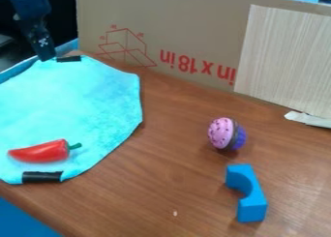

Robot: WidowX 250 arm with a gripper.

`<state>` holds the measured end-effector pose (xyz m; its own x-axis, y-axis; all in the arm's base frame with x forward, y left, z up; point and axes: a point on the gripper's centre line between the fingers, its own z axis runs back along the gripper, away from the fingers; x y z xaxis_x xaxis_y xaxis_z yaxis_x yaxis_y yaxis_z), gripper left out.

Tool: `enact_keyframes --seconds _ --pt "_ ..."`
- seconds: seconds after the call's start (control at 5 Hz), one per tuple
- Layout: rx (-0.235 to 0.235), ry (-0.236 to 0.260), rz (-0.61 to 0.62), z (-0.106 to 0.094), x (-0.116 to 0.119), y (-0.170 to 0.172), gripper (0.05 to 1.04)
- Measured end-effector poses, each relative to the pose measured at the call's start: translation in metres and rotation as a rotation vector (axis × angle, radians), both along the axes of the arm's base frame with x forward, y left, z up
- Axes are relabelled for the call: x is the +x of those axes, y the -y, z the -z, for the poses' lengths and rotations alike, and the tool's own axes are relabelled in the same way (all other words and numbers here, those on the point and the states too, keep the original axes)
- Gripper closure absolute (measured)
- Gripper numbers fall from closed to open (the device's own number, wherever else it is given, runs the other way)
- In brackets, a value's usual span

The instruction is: Fold the cloth from top to bottom

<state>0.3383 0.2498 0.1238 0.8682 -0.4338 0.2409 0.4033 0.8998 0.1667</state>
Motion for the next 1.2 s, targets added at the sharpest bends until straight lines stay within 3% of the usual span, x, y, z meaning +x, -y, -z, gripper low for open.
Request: enact_keyframes --seconds 0.4,0.8,1.2 --pt "0.089 0.019 -0.046 0.001 0.023 -0.016 0.083" --pt "0.121 0.028 -0.069 0.012 0.039 -0.027 0.083" --pt "0.124 0.026 -0.078 0.019 0.051 -0.030 0.083"
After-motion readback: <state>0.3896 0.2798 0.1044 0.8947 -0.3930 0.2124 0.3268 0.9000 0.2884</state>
